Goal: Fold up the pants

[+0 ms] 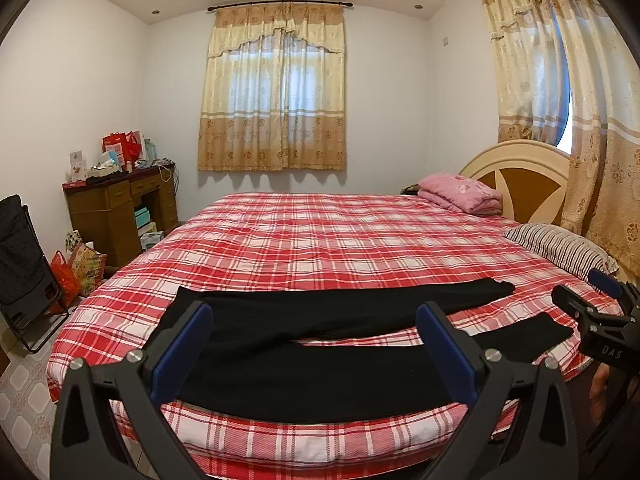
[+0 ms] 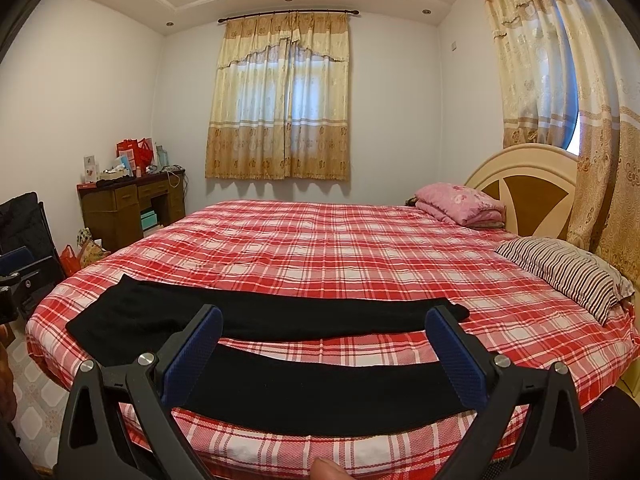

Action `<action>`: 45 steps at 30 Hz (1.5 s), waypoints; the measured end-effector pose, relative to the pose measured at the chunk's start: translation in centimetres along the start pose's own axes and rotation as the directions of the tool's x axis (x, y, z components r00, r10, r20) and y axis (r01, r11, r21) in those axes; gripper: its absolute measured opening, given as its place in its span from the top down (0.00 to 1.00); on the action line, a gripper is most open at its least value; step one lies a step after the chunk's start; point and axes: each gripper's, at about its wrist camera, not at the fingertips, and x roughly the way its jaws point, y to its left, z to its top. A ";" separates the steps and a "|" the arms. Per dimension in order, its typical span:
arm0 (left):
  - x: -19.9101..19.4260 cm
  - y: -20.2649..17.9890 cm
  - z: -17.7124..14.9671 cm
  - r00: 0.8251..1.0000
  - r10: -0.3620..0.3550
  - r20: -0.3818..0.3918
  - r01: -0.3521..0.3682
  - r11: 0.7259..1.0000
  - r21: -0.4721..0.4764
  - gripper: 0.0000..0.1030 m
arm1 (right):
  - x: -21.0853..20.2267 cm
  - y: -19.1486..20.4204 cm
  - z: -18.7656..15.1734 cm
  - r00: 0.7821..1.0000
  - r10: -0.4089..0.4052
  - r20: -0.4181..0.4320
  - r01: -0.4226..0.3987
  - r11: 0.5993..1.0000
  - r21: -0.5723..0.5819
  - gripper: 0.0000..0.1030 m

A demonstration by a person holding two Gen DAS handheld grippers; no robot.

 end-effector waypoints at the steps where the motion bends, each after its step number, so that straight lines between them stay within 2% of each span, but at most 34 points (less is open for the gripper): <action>1: 0.0 0.0 0.0 1.000 -0.001 0.000 0.001 1.000 -0.001 0.00 | 0.0 0.0 0.0 1.000 0.000 0.000 0.000 1.000 -0.001 0.01; 45: 0.7 0.1 -1.0 1.000 0.009 -0.027 -0.009 1.000 0.007 0.00 | 1.5 0.2 -0.7 0.999 -0.009 -0.053 0.009 1.000 -0.016 0.01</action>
